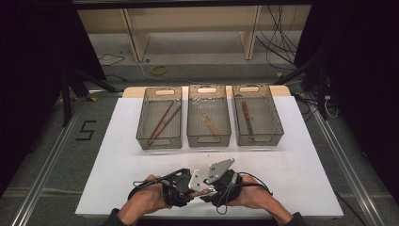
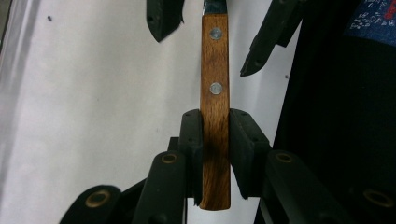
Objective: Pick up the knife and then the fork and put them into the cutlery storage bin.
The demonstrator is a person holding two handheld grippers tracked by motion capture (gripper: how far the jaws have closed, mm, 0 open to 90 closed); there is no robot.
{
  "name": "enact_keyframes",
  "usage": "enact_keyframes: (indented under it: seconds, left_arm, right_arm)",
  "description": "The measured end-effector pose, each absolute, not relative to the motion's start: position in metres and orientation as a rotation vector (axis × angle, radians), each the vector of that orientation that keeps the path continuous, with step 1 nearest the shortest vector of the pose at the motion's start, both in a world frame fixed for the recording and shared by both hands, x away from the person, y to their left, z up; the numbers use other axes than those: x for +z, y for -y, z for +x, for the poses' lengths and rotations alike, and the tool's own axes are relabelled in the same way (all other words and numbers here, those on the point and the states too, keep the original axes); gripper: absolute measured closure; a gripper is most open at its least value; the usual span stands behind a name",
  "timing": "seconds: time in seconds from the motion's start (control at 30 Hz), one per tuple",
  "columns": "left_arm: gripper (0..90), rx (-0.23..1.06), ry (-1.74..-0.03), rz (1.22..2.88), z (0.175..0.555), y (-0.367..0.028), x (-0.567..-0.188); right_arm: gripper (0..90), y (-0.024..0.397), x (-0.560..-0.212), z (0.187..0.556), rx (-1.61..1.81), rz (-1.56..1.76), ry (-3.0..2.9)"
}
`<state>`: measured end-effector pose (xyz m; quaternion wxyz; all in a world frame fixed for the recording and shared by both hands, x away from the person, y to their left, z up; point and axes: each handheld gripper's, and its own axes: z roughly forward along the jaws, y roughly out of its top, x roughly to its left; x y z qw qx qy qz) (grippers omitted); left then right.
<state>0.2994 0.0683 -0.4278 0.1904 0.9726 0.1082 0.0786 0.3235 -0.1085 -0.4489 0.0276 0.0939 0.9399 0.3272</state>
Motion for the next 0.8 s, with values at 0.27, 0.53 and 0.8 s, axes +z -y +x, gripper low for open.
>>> enact_keyframes:
  seconds: [0.27, 0.53, 0.8]
  left_arm:
    - [75.4, 0.224, -0.269, 2.740, 0.2982, -0.0667, -0.4254]
    - [75.3, 0.212, -0.238, 2.743, 0.2975, -0.0662, -0.4258]
    - [75.0, 0.216, -0.165, 2.752, 0.2960, -0.0655, -0.4269]
  right_arm:
    - [56.7, 0.1069, -0.4514, 0.3211, 1.006, 0.266, -2.924]
    - [66.4, 0.1067, -0.4523, 0.3197, 1.005, 0.230, -2.935]
    - [71.6, 0.1071, -0.4543, 0.3188, 0.993, 0.189, -2.962]
